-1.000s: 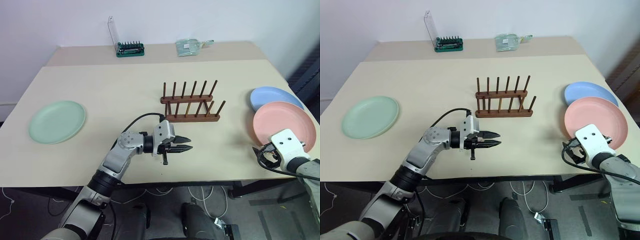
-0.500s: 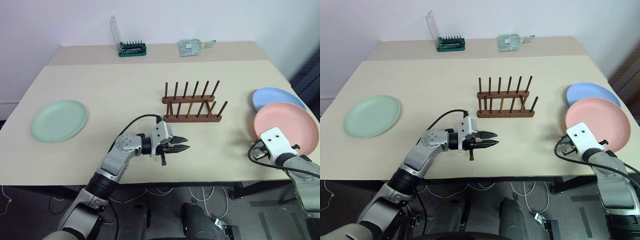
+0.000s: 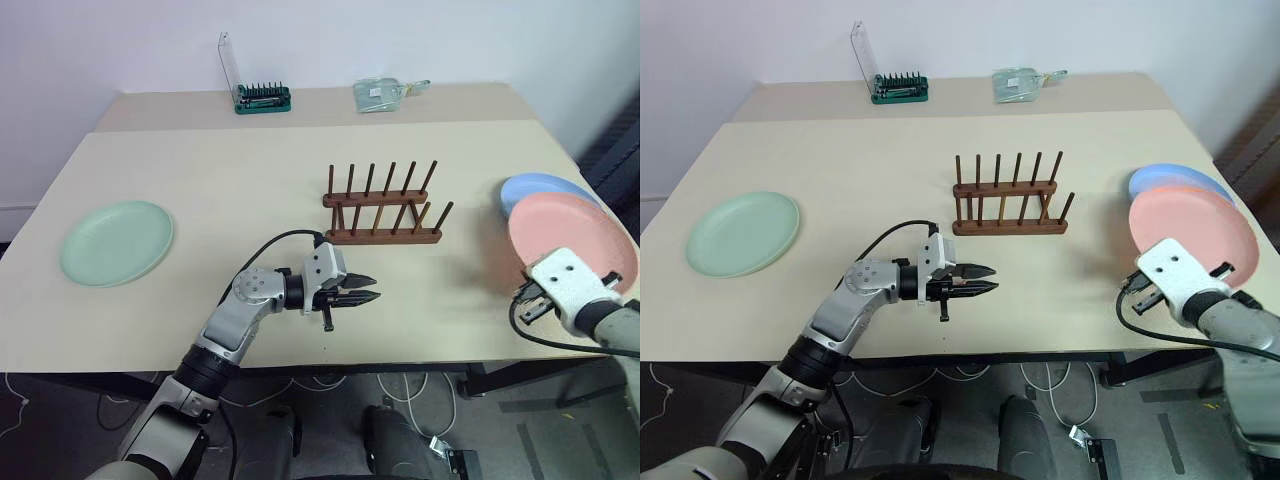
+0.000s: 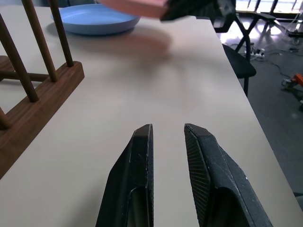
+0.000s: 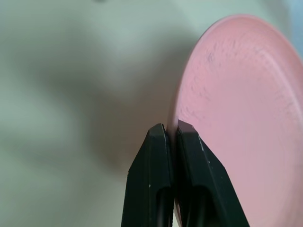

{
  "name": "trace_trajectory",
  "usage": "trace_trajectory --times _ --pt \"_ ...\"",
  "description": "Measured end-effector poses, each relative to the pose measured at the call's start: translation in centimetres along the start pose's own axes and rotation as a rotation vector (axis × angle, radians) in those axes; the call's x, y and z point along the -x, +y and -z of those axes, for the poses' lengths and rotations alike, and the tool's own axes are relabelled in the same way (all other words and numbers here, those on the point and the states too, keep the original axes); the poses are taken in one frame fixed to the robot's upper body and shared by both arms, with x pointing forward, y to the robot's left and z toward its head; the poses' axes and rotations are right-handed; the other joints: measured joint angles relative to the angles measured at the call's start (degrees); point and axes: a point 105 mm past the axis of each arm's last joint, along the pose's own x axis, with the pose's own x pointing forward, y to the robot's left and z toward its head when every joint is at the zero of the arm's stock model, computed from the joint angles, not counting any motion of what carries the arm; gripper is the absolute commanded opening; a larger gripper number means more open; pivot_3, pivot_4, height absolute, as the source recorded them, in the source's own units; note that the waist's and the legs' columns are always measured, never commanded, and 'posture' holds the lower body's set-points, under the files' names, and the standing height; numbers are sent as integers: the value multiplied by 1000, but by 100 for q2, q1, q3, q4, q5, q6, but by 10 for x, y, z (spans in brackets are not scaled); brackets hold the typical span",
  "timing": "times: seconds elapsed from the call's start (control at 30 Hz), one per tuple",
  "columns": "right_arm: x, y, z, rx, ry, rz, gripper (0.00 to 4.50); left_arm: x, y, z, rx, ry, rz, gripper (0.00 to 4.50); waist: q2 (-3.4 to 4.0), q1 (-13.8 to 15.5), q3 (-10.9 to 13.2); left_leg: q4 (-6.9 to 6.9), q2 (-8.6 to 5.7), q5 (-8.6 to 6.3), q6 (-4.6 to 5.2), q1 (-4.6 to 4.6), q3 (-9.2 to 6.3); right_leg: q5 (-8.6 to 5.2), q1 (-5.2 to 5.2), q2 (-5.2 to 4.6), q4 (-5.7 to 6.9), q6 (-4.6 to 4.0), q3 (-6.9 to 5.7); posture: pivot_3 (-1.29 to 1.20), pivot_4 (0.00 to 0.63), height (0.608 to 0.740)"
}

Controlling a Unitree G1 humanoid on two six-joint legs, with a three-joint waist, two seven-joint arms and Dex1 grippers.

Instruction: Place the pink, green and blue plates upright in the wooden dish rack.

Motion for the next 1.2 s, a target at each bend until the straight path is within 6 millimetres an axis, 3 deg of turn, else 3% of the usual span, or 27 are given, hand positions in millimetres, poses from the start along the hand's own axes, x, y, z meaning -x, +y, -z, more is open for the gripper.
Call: trace_trajectory --times 0.2,0.33,0.4,0.47,0.53,0.8,1.2 --pt "5 -37 -111 -152 -471 -25 39 -3 1 -4 -9 -14 -1 1050 -4 -47 3 -2 2 0 0 0 -8 0 2 1 0 -1 -6 0 150 740" --pt "2 -40 -142 -368 -639 -129 39 -2 3 -3 -16 -11 -13 1050 -6 2 3 -3 -1 -1 1 -7 -15 1 0 0 -8 -2 -9 0 150 740" --pt "-3 -37 -166 -572 -773 -291 39 2 5 -1 -16 1 -28 1050 1 -23 7 -1 -1 0 2 -8 -11 4 -3 -1 -7 -6 -5 0 150 740" --pt "-4 -36 -180 -658 -836 -404 39 1 5 -1 -18 -2 -35 1050 2 -6 6 -3 -1 0 2 -8 -17 4 -4 0 -5 -6 -10 0 150 740" --pt "-10 -41 -184 -729 -848 -454 39 3 6 0 -15 3 -48 1050 3 24 6 -4 -2 0 2 -8 -17 4 -3 1 -6 -6 -10 0 150 740" --pt "-45 -40 -158 -956 -740 -518 39 12 7 6 5 22 -106 1050 8 -15 6 -5 -2 -1 2 -10 -11 4 -16 1 8 -5 -8 0 150 740" --pt "-52 -40 -150 -1020 -730 -546 39 16 8 3 -6 30 -121 1050 9 -125 6 -5 -1 -1 2 -9 -11 4 -20 2 18 -4 -8 0 150 740"
